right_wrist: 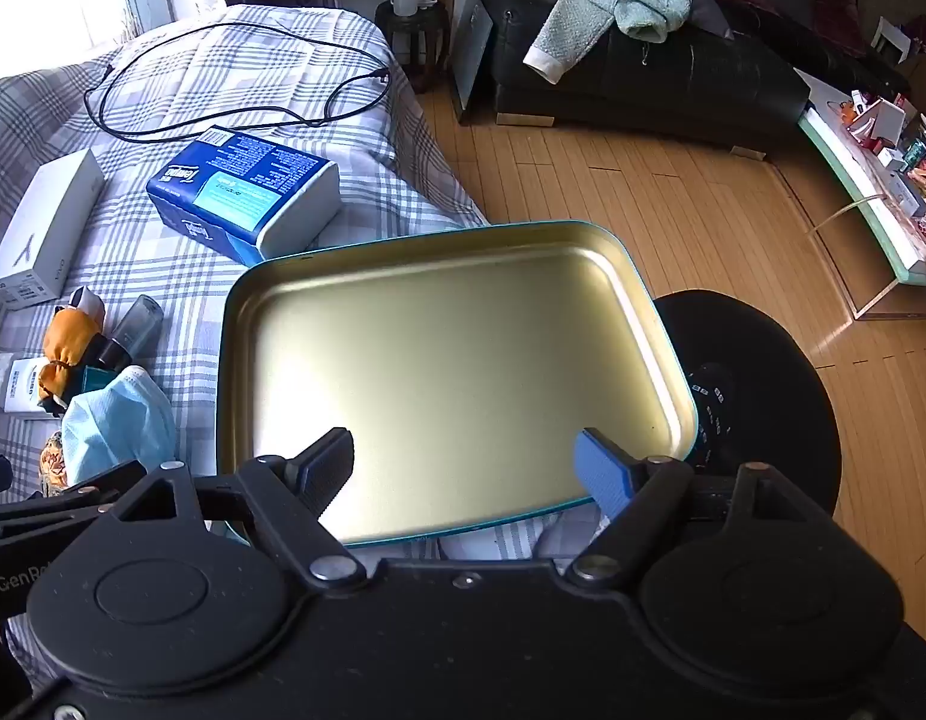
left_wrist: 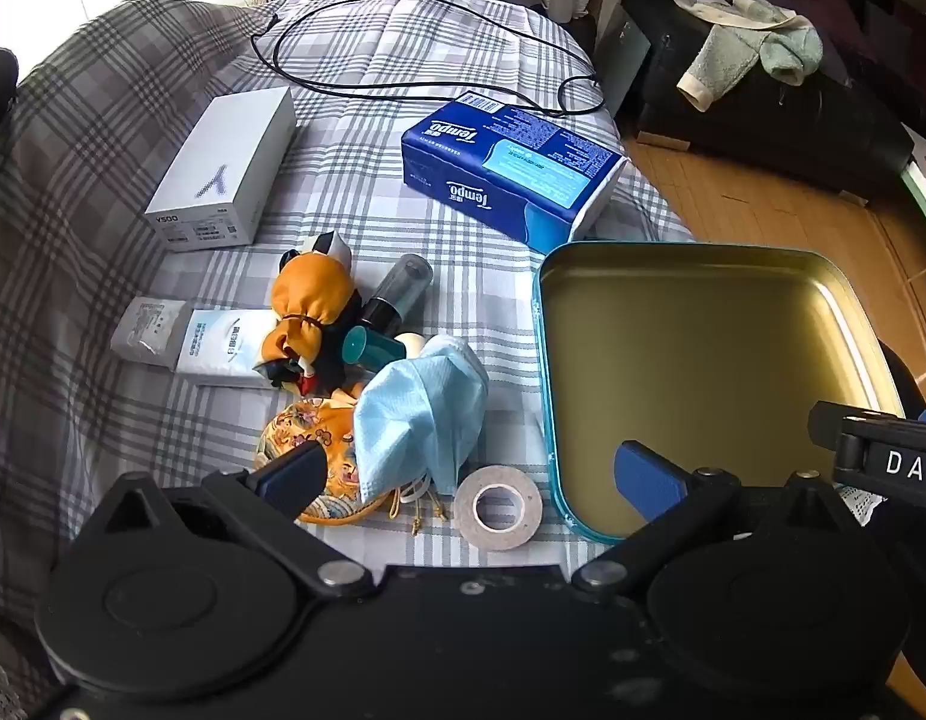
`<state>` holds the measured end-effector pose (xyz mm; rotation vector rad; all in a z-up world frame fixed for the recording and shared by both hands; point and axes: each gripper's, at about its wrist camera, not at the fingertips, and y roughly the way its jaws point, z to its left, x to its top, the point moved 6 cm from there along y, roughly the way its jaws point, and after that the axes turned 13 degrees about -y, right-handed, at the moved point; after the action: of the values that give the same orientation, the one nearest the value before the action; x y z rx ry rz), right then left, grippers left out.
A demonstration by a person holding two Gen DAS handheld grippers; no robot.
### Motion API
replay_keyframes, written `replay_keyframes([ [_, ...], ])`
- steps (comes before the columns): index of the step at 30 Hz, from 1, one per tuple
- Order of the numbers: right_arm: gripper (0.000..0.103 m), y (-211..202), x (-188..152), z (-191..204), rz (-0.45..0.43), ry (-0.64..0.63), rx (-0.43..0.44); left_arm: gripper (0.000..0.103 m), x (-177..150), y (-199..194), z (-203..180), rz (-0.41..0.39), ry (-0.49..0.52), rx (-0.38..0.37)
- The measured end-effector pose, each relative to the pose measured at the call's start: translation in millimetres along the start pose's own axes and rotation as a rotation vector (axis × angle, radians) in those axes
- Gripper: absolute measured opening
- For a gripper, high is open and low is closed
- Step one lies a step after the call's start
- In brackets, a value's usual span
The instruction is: Organize soft objects
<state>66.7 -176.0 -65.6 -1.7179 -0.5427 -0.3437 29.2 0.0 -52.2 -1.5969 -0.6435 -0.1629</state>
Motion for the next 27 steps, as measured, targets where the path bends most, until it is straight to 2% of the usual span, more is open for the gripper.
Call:
replay_keyframes([
  [27, 0.077, 2.4, -1.7, 2.1, 0.01, -0.001, 0.001, 0.102, -3.5, 2.7, 0.4, 0.019, 0.01, 0.003],
])
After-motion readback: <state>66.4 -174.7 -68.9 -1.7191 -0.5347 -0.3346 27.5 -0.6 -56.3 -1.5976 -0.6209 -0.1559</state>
